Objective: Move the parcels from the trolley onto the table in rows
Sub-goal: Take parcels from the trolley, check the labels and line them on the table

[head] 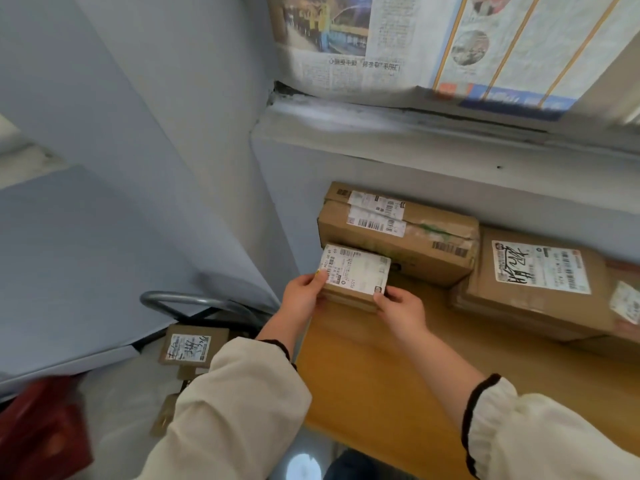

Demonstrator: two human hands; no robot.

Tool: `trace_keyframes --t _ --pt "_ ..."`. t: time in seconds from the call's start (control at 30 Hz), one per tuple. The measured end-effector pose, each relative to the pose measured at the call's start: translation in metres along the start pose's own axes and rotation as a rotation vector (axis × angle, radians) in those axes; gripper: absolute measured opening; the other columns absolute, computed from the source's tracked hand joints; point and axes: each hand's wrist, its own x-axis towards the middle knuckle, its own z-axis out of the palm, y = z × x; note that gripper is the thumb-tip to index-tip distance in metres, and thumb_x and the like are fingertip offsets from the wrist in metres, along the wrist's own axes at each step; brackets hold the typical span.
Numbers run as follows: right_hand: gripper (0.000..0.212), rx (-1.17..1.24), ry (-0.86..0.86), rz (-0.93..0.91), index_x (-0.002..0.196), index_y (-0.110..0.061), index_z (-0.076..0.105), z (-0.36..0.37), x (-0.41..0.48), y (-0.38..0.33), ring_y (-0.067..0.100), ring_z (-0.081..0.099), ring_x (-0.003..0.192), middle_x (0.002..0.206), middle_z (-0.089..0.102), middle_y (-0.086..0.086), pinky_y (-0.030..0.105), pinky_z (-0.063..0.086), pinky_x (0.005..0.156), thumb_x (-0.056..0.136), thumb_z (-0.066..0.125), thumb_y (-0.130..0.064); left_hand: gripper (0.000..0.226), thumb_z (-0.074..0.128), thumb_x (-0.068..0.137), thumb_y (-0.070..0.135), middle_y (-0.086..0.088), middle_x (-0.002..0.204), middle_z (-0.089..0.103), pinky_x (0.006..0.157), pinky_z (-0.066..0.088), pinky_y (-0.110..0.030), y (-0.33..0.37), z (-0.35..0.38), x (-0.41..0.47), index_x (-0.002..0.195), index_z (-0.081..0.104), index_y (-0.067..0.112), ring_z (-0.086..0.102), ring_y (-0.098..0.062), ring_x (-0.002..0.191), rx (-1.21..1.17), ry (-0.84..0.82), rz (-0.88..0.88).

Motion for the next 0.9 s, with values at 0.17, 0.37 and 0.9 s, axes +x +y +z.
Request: trace_keyframes --t 0.17,0.37,0.9 --pt "0.037 -0.003 0.024 0.008 0.122 -0.006 0.059 0.003 0.002 0.001 0.024 0.060 0.102 0.118 0.063 0.010 0.041 0.049 0.095 0.086 0.064 -0.015 0.019 0.058 0.090 0.039 0.009 0.090 0.065 0.055 0.050 -0.018 0.000 0.000 0.006 0.101 0.058 0.023 0.063 -0.007 0.079 0.027 -0.012 -0.018" --pt "0.035 -0.052 0.036 0.007 0.120 -0.006 0.060 0.002 0.003 -0.001 0.025 0.060 0.103 0.118 0.064 0.010 0.038 0.049 0.094 0.087 0.064 -0.017 0.018 0.063 0.086 0.044 0.010 0.087 0.065 0.055 0.049 -0.022 -0.003 0.002 0.006 0.089 0.059 0.026 0.062 -0.008 0.077 0.017 0.030 -0.030" --pt "0.065 -0.626 -0.083 -0.652 0.138 -0.009 0.039 -0.024 -0.044 -0.058 0.023 0.039 0.128 0.139 0.043 0.008 0.034 0.032 0.106 0.085 0.064 -0.036 0.068 0.035 0.089 0.064 -0.007 0.142 0.041 0.103 0.038 -0.052 -0.023 -0.037 -0.058 0.141 0.036 0.020 0.043 -0.032 0.125 -0.012 0.380 0.033"
